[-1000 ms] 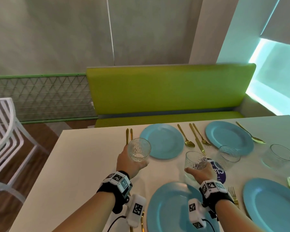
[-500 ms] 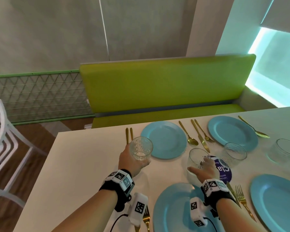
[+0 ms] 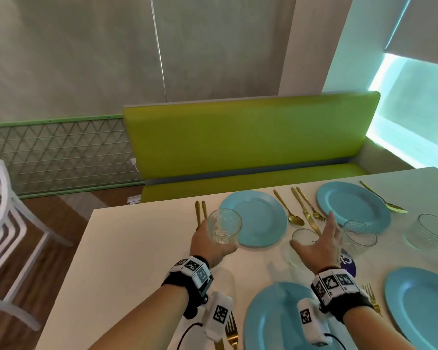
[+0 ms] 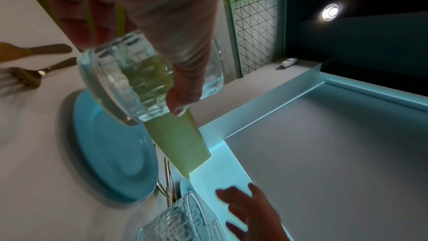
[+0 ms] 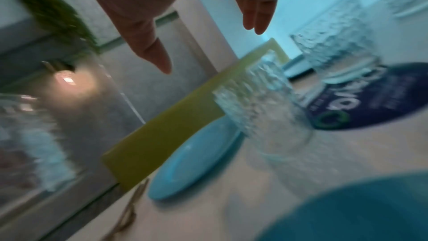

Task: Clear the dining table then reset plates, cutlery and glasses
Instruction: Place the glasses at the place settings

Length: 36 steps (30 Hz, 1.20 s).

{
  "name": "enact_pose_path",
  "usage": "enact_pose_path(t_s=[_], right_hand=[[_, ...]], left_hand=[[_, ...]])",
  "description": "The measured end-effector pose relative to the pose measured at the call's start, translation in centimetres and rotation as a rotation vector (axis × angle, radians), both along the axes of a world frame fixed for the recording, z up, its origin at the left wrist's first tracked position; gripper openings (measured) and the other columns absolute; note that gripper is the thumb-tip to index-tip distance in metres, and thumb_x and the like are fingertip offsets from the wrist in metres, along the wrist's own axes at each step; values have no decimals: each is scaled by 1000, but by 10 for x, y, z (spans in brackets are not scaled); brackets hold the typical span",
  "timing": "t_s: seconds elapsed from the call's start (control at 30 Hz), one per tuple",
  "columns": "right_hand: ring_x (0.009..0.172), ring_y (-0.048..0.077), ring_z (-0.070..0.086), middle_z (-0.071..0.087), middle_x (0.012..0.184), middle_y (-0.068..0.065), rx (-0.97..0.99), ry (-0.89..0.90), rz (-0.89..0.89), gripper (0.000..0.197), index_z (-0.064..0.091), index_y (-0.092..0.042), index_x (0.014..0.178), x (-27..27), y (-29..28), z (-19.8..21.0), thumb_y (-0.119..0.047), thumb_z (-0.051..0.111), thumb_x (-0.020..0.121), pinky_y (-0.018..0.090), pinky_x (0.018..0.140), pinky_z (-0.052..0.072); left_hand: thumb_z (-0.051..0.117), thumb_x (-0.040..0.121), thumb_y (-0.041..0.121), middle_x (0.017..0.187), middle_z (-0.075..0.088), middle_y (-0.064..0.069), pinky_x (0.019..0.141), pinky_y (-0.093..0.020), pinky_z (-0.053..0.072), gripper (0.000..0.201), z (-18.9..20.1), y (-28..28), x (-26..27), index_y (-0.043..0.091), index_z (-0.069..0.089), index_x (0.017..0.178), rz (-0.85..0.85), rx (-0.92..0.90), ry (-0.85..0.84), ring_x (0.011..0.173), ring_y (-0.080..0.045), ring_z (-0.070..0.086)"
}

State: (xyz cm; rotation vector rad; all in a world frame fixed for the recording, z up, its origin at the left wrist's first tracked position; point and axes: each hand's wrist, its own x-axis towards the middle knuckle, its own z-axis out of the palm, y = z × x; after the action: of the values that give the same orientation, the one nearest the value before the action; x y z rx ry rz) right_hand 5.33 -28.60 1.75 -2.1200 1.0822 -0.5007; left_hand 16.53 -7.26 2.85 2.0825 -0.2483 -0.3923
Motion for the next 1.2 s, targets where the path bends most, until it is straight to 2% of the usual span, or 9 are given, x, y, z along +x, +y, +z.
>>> enact_pose_path(t_s=[0.07, 0.13, 0.2, 0.37, 0.5, 0.63, 0.83, 1.0, 1.2], right_hand=[[130, 29, 37, 39, 143, 12, 3, -66, 120, 101, 20, -18, 146, 8, 11, 15, -18, 81, 65, 46, 109, 31], [110, 21, 49, 50, 131, 8, 126, -122, 279, 94, 29, -19, 142, 16, 26, 27, -13, 81, 64, 36, 91, 45], [103, 19, 48, 49, 125, 8, 308, -131, 417, 93, 32, -18, 141, 24, 44, 35, -14, 78, 59, 25, 80, 42], [103, 25, 58, 58, 116, 8, 632, -89, 549, 84, 42, -15, 132, 42, 76, 38, -16, 72, 54, 26, 77, 47], [106, 24, 58, 58, 105, -2, 671, -112, 546, 81, 44, -23, 120, 46, 89, 36, -23, 76, 45, 40, 96, 49], [96, 18, 60, 61, 98, -3, 656, -162, 560, 78, 48, -23, 112, 44, 99, 37, -20, 78, 39, 39, 91, 51], [88, 10, 59, 59, 94, -6, 576, -146, 528, 85, 46, -23, 109, 41, 107, 31, -34, 76, 31, 26, 80, 51], [94, 19, 59, 59, 101, 3, 529, -55, 416, 64, 44, -21, 108, 38, 115, 14, -18, 83, 58, 29, 82, 46], [100, 21, 57, 58, 111, 6, 450, 73, 286, 71, 45, -16, 119, 34, 129, -21, -23, 84, 60, 34, 91, 48]], left_hand=[[86, 61, 23, 133, 54, -4, 96, -22, 41, 86, 2, 1, 1, 16, 42, 135, -16, -31, 50, 120, -19, 53], [86, 61, 21, 130, 56, -4, 94, -20, 42, 84, 7, 2, 0, 15, 43, 133, -41, -76, 90, 113, -15, 54], [86, 62, 19, 124, 58, -2, 88, -17, 41, 80, 12, 2, -1, 14, 45, 131, -77, -99, 96, 104, -11, 53], [87, 61, 28, 110, 58, 5, 82, -17, 42, 75, 24, 2, -9, 18, 48, 125, -157, -123, 75, 100, -11, 56], [86, 62, 22, 101, 54, 10, 76, -12, 42, 70, 33, 9, -13, 21, 47, 120, -210, -111, 26, 96, -10, 54], [85, 62, 15, 91, 55, 18, 61, -2, 41, 61, 34, 16, -13, 26, 49, 110, -235, -119, -8, 91, -8, 55], [87, 58, 19, 109, 59, 8, 82, -19, 47, 79, 30, 24, -13, 22, 47, 126, -275, -67, 18, 103, -13, 57], [86, 61, 23, 141, 46, -3, 104, -32, 41, 101, 18, 38, -6, 17, 28, 144, -320, 157, 66, 127, -20, 46], [73, 78, 23, 127, 58, -5, 96, -27, 44, 56, 1, 72, 7, 14, 50, 127, -163, 256, 36, 114, -19, 56]])
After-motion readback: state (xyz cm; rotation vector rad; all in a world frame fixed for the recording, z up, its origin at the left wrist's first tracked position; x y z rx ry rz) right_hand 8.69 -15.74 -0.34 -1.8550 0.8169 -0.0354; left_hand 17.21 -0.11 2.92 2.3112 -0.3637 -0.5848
